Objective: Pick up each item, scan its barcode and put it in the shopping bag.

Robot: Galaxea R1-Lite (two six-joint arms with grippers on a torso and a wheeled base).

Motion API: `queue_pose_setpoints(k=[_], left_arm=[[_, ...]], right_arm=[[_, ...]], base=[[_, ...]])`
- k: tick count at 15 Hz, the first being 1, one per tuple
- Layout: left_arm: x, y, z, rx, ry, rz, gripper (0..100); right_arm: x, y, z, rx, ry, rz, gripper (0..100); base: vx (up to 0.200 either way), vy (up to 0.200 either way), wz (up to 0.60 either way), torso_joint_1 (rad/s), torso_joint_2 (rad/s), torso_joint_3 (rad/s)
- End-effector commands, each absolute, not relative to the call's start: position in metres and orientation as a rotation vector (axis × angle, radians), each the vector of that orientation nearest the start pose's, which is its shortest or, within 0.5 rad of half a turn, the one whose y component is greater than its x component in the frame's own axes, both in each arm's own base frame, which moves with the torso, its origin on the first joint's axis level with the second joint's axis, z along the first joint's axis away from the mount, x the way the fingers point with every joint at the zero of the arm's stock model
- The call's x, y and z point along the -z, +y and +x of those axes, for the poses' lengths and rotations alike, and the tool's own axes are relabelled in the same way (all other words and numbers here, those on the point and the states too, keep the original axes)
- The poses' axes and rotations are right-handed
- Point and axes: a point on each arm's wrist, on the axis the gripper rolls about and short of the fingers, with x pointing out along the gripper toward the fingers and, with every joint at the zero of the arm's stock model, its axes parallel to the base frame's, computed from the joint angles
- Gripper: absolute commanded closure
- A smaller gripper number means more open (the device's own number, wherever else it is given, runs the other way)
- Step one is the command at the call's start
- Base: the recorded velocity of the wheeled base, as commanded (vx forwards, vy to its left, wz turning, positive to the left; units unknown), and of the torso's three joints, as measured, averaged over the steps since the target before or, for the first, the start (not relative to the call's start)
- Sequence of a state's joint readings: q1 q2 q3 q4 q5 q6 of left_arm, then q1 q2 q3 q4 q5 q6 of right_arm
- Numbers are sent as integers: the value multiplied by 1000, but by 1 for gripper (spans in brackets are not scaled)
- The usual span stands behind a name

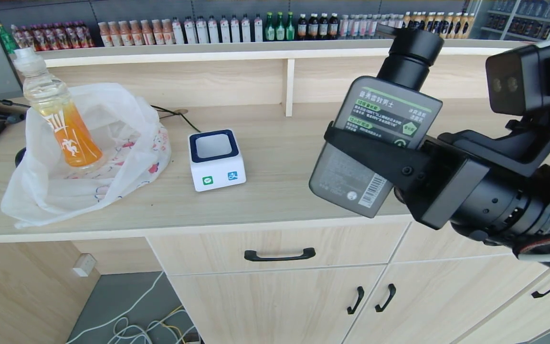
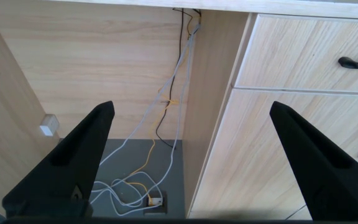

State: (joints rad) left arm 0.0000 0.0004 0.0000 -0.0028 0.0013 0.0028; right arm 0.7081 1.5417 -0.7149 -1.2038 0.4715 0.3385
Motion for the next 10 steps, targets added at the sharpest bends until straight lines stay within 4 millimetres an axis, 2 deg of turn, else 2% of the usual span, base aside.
queue_pose_setpoints(k=[1,4,8,10], left_arm=[[-76,0,-23,-2,-3,3,0],[-76,0,-23,-2,-3,3,0],[-76,0,-23,-2,-3,3,0],[-76,0,-23,-2,-3,5,0]], right_arm=[[-255,169,183,-1168,-213,307,100],[-243,154,171,-996,-223,265,100],[-247,145,172,-680,-287,221,100],[-250,144,173,-609,-313,184,100]], base=[[0,0,0,0,0,0],[0,0,0,0,0,0],[0,0,0,0,0,0],[0,0,0,0,0,0]])
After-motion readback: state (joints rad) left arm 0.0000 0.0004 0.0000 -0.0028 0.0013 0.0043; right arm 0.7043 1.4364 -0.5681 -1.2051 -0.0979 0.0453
